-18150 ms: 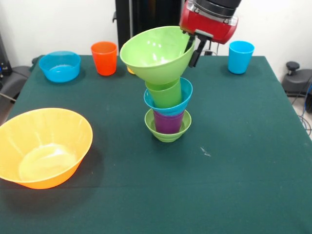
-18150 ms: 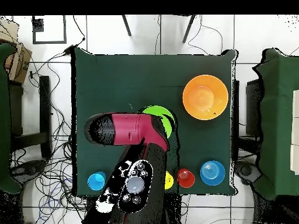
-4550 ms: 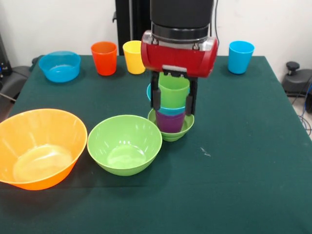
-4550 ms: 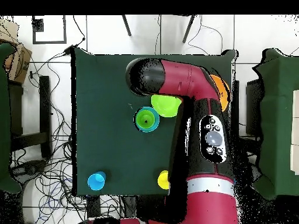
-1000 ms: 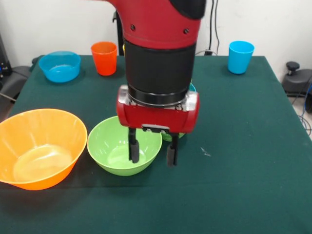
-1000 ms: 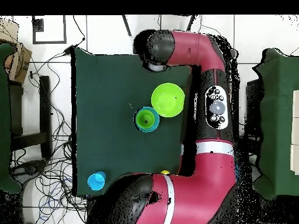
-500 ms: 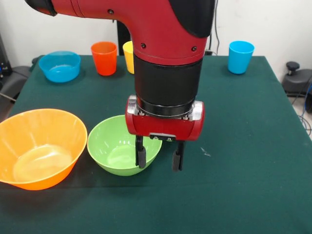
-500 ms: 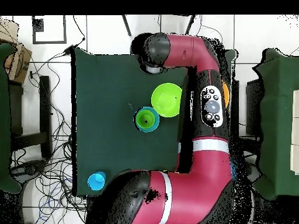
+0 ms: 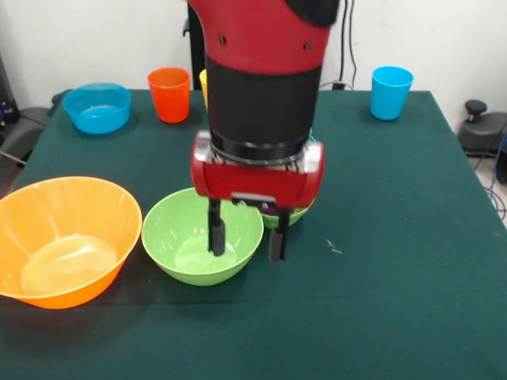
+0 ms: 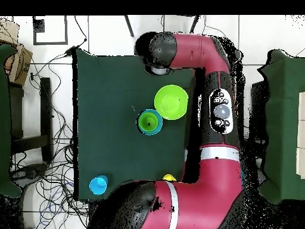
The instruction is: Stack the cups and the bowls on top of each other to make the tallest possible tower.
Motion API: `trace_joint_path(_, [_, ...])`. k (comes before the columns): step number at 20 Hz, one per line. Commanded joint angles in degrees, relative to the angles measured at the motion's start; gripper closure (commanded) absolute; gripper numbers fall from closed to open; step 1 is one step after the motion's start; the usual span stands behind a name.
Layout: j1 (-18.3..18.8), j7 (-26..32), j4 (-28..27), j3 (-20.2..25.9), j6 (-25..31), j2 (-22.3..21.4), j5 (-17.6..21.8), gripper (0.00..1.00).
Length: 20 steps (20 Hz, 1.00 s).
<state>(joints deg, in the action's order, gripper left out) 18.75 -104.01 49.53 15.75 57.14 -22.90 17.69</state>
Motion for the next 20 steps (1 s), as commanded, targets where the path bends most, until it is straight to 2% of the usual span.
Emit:
trace_joint_path(1, [1.83,17.86,9.16,0.45,3.39,-5.28,4.78,0.00])
trace_joint_path(4, [1.52,14.66,10.48,-1.62,4.62,-5.15,5.81,0.00])
trace_joint_path(6, [1.57,10.53,11.00,-2.54,2.78,-4.30,5.63,0.00])
trace_joint_path(8, [0.71,2.25,9.79,-5.33,7.67,-2.75,3.99,0.00])
trace_joint_path(10, [0.37,-4.13,9.38,-7.13,8.84,-1.27,2.35,0.00])
trace_joint_path(15, [0.19,-11.45,11.25,-9.70,7.55,-0.55,-1.13,0.00])
trace_joint_path(20, [-1.95,-17.66,12.49,-13.08,5.95,-0.94,-3.81,0.00])
